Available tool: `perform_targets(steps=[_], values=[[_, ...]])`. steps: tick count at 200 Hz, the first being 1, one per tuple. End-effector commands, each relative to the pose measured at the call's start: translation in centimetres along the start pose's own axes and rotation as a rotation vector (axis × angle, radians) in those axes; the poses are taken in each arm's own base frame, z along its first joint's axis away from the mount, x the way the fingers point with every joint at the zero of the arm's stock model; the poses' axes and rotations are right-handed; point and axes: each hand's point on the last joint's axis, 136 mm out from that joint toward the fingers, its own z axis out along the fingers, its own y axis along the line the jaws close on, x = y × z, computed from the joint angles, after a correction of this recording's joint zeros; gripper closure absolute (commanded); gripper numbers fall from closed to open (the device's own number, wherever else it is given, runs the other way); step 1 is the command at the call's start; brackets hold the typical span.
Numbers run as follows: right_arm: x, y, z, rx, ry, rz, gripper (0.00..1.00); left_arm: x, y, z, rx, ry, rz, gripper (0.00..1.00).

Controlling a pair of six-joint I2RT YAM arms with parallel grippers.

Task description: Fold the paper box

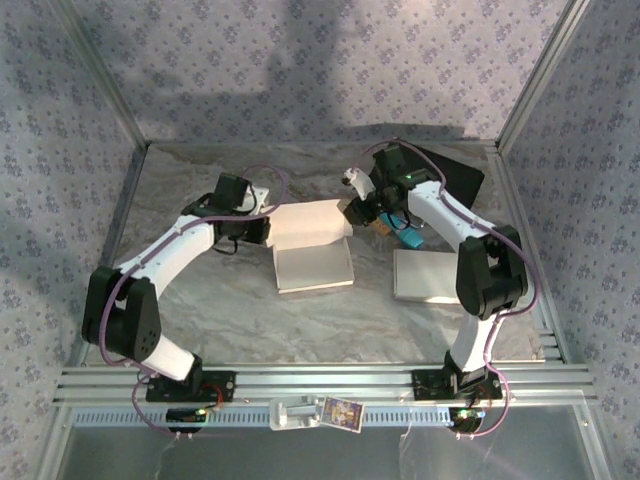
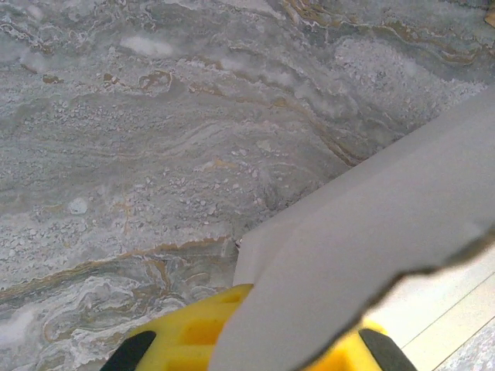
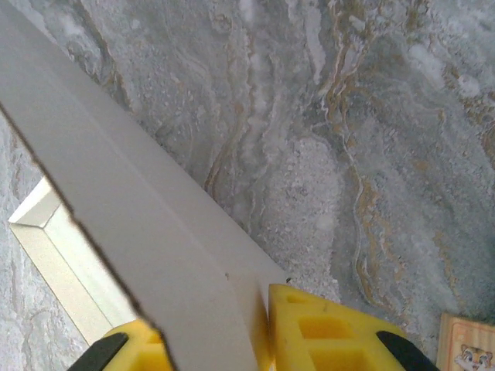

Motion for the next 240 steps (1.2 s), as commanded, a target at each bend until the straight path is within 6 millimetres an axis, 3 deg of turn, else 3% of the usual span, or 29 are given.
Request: perform_targets(steps=[1, 52, 124, 204, 240], values=[[0.4, -0.1, -0.1, 0.036, 0.048, 0.032, 0.79, -1.2, -0.1, 0.0, -0.016, -0.015, -0.023, 0.94], [1.2, -0.1, -0.5, 0.106, 0.081, 0.069, 0.77, -1.3, 0.1, 0.1, -0.085, -0.021, -0.045, 0.97], [0.7, -0.6, -0.1, 0.184, 0.090, 0.096, 0.99, -1.9, -0.1, 0.0, -0.108, -0.028, -0.076, 0.99], [-2.6, -1.1, 0.2, 0.460, -0.025, 0.533, 1.00, -3.4, 0.4, 0.4, -0.147, -0.088, -0.374, 1.00], [-3.9, -1.0, 1.6, 0.460, -0.123, 0.715, 1.00, -5.1, 1.6, 0.7, -0.198, -0.139, -0.431, 1.00]])
